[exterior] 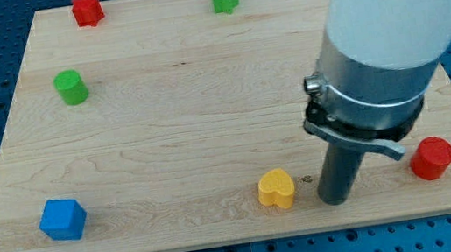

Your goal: Slide yellow heart closer to blue cube

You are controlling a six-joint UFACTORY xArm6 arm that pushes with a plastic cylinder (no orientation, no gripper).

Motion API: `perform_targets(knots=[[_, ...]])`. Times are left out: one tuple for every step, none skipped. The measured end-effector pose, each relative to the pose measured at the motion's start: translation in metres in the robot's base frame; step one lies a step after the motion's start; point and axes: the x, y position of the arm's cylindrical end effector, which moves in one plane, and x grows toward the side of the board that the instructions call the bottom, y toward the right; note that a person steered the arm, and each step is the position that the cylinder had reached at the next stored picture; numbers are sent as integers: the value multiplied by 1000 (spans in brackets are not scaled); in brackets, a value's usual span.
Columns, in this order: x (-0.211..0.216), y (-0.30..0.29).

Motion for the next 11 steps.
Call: perform_targets(knots=[[-7,-31],[-21,-42],[-22,-50],[-21,-69],[-17,-89],[-8,-95],[-5,-116],[-5,-148],[-5,-176],[-5,-202],[-5,-215]])
